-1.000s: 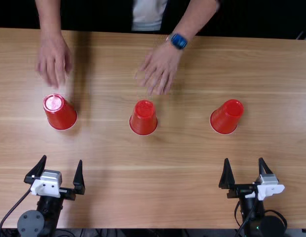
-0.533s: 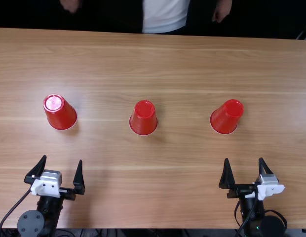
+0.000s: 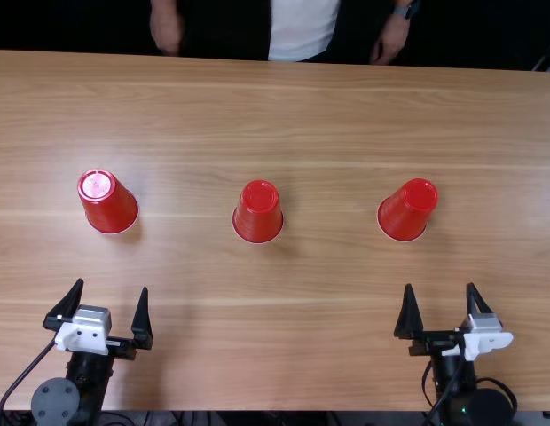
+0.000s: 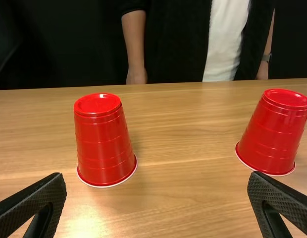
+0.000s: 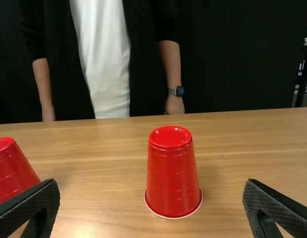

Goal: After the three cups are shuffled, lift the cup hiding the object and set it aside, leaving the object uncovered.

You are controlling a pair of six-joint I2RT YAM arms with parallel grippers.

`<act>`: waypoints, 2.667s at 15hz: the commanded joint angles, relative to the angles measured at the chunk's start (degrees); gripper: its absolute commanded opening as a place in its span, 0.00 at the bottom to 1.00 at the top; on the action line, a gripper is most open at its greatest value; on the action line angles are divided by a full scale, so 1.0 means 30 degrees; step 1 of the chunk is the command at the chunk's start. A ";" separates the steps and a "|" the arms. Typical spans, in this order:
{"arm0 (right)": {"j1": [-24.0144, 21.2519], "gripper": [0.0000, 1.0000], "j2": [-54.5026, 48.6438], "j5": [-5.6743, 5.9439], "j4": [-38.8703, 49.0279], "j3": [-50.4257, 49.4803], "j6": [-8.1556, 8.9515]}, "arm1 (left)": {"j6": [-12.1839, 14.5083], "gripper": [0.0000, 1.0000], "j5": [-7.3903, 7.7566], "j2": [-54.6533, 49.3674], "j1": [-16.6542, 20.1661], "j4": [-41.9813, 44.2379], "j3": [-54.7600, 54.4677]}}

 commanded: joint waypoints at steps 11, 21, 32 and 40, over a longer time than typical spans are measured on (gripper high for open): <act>-0.2100 1.00 0.6583 0.0032 -0.7541 1.1775 -0.3341 | 0.0084 1.00 -0.0242 0.8054 0.1050 -0.9404 1.3080; -0.2042 1.00 1.5812 -0.0038 -1.6647 2.1267 -0.3377 | 0.0155 1.00 -0.1121 1.8308 0.1782 -1.9283 2.4418; -0.0284 1.00 2.4132 -0.0073 -1.7912 2.5193 -0.4326 | 0.0120 1.00 -0.1086 2.4753 0.0845 -2.3009 2.8491; -0.0049 1.00 2.9728 -0.0144 -1.7420 2.7478 -0.4361 | 0.0120 1.00 -0.1086 2.5369 -0.0620 -2.3115 2.8578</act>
